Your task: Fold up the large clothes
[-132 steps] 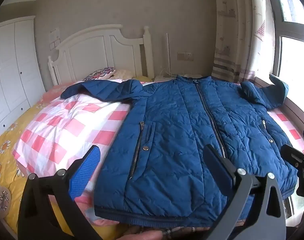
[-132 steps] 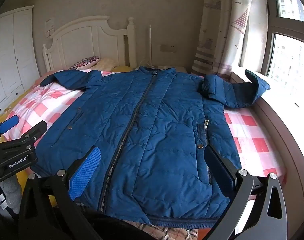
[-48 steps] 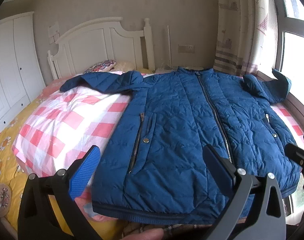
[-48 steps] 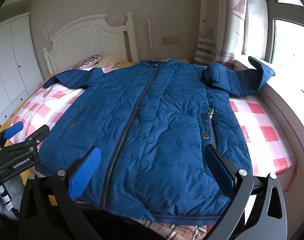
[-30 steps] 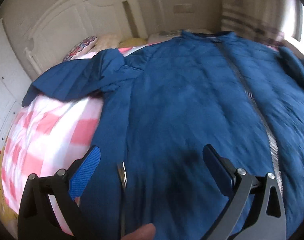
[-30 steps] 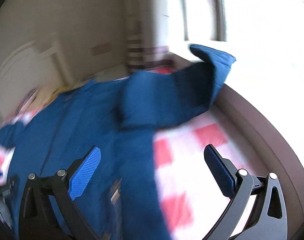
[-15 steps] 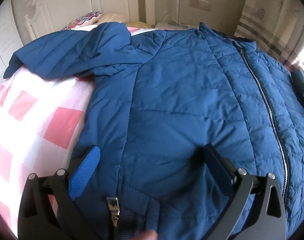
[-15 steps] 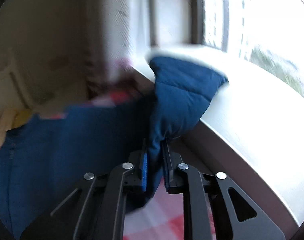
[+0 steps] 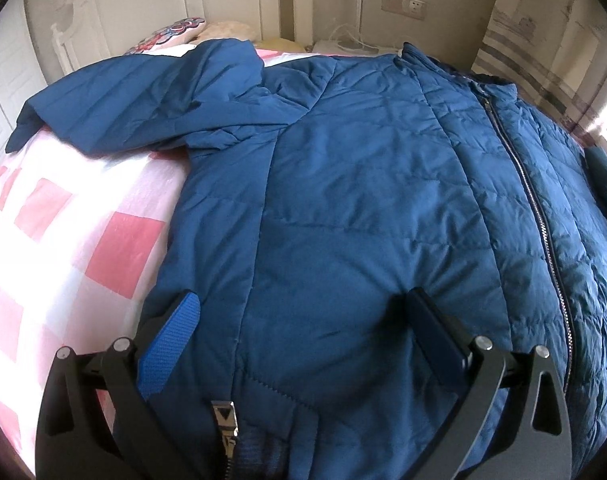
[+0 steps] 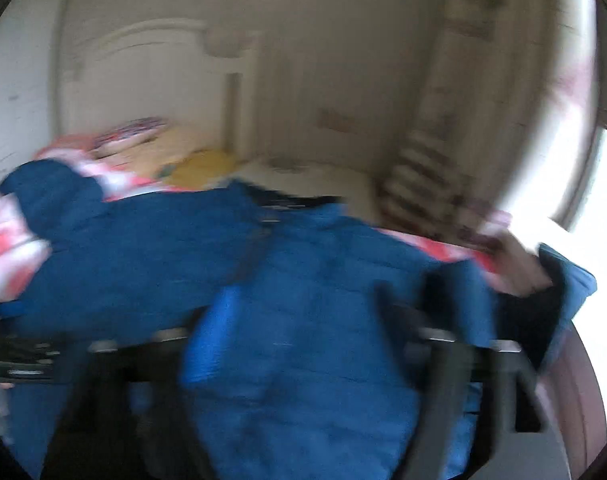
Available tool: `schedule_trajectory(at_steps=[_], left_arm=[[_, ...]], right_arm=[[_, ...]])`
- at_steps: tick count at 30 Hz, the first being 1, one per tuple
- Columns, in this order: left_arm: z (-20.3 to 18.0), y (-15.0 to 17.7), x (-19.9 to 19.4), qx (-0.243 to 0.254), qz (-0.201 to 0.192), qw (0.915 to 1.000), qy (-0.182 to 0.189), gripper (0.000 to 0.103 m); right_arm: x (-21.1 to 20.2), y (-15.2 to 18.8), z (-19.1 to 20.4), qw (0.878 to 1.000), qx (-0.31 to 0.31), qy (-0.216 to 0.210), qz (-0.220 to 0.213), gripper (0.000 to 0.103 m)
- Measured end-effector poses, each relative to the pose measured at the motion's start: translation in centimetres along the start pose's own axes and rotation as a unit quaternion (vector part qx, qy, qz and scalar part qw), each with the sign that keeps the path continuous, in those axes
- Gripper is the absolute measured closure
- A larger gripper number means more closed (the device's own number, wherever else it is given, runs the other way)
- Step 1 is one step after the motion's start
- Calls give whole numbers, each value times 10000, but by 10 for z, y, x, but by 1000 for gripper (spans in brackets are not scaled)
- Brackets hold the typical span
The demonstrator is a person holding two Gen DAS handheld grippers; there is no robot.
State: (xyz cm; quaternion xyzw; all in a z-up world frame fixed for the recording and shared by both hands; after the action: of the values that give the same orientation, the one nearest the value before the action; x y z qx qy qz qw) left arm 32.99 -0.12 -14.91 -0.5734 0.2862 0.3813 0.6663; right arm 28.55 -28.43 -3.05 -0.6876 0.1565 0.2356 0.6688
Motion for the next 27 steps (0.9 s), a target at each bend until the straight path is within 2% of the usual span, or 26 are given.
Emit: schedule_trajectory(at_steps=[1, 3, 5, 6, 9, 12, 13, 15, 16, 19, 22, 25, 27], left_arm=[[0, 0, 0, 25, 2, 10000, 3, 2], [-1, 0, 0, 61, 1, 10000, 8, 2], [-1, 0, 0, 64, -9, 10000, 11, 2], [-1, 0, 0, 57, -17, 10000, 13, 2], [-1, 0, -1, 36, -38, 10000, 14, 2], [-1, 0, -1, 30, -45, 10000, 15, 2], [-1, 0, -1, 27, -45, 10000, 20, 2], [0, 0, -2, 13, -53, 10000, 45, 2], [0, 0, -2, 6, -55, 10000, 55, 2], [1, 0, -3, 0, -80, 9999, 67, 2], [2, 0, -3, -30, -96, 9999, 102, 2], [5, -1, -4, -113, -119, 9997, 196, 2], [7, -1, -4, -178, -116, 9993, 292, 2]], right_arm=[[-5, 1, -12, 9995, 131, 302, -29, 22], [-18, 6, -63, 9942, 483, 954, -66, 21], [-33, 12, -116, 9827, 882, 1623, -105, 19], [-40, 22, -157, 9704, 1276, 2048, -26, 18], [-30, 42, -230, 9465, 2061, 2453, 381, 18], [-2, 53, -268, 9388, 2303, 2445, 766, 18], [7, 53, -276, 9385, 2341, 2396, 841, 22], [22, 46, -269, 9456, 2365, 2078, 815, 52], [26, 41, -263, 9532, 2306, 1810, 745, 75], [23, 13, -222, 9721, 1962, 1271, 171, 84], [9, -9, -156, 9894, 1374, 443, -186, 84], [5, -17, -78, 9972, 498, -546, -95, 84], [9, -6, -24, 9926, -266, -1152, 288, 83]])
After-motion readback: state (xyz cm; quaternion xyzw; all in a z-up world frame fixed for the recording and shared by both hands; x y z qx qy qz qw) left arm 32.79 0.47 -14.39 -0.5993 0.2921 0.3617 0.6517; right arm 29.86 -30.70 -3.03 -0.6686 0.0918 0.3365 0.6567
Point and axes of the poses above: each gripper's, at about its wrist camera, not at the fingertips, and x roughly the way its jaws point, z to its left, y to its underside, the point moved 5 cm from there along x, roughly the way its jaws point, and after that the axes turned 11 degrees about -y, right-handed, at the moved point
